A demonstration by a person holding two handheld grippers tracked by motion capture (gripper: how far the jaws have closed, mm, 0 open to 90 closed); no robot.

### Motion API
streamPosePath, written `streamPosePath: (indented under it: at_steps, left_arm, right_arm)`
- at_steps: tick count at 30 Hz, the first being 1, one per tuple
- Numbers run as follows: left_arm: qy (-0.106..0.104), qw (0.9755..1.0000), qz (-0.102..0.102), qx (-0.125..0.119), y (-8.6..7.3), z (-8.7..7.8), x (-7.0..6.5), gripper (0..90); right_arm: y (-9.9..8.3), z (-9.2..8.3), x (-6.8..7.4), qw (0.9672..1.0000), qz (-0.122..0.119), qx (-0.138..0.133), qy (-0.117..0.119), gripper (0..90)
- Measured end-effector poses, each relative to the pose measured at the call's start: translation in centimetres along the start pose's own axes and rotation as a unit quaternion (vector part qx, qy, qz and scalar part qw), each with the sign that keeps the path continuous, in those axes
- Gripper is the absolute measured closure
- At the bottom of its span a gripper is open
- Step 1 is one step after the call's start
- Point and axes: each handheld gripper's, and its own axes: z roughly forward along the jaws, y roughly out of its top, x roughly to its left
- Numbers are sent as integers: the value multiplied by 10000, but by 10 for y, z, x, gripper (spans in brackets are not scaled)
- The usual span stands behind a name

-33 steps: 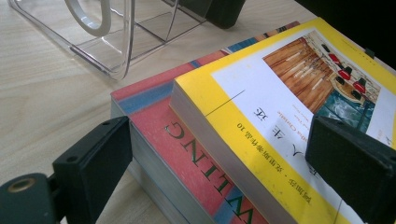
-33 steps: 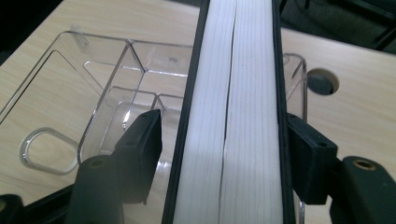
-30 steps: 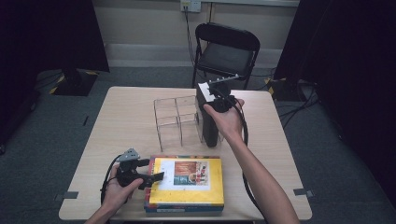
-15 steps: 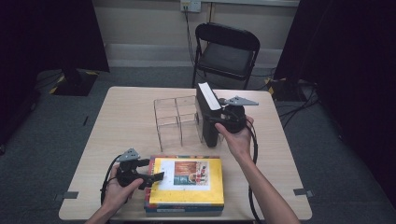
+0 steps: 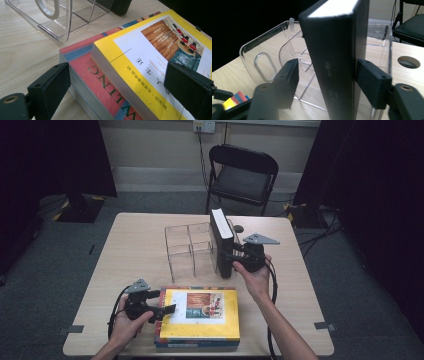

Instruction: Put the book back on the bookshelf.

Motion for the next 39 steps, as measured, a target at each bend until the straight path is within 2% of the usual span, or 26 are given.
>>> streamPosePath:
  at_steps: [2, 9, 15, 17, 20, 22, 25, 26, 28, 32, 33, 35, 39]
  left_arm:
    - [2, 10000, 1, 8, 0, 0, 0, 67]
    - [0, 10000, 3, 6, 0, 0, 0, 67]
    - [9, 10000, 6, 16, 0, 0, -1, 67]
    - [68, 9999, 55, 57, 2, -1, -3, 71]
    - [129, 9998, 14, 170, 5, -3, -4, 95]
    - [157, 9997, 58, 173, 5, -4, -5, 120]
    - [292, 9993, 136, 172, 8, -8, -10, 206]
    - [399, 9990, 185, 93, 9, -11, -14, 243]
    - [282, 9994, 219, 39, 10, -15, -18, 270]
    - [214, 9993, 315, 8, 11, -19, -26, 271]
    - [156, 9992, 372, 42, 9, -20, -30, 271]
    - [149, 9990, 390, 138, 7, -17, -32, 271]
    - [178, 9986, 433, 232, 5, -13, -34, 265]
  right_arm:
    - [-2, 1, 4, 10000, -30, 12, -65, 356]
    - [-8, -1, 1, 10000, 6, -21, -28, 341]
    - [-15, -13, -4, 10000, 15, -37, -3, 315]
    - [-18, -21, -5, 10000, 5, -53, 25, 314]
    - [-24, -31, -5, 9999, -48, 4, 96, 324]
    - [-27, -35, -5, 9999, -27, 29, 108, 330]
    - [-40, -47, -6, 9995, -8, 167, 263, 373]
    - [-43, -49, -6, 9993, -13, 216, 306, 388]
    - [-49, -51, -3, 9985, -45, 283, 464, 401]
    - [-61, -50, 6, 9969, -116, 445, 637, 430]
    - [-68, -48, 13, 9956, -182, 557, 735, 435]
    - [-73, -45, 19, 9942, -218, 598, 868, 441]
    - [-78, -34, 26, 9923, -343, 635, 1003, 440]
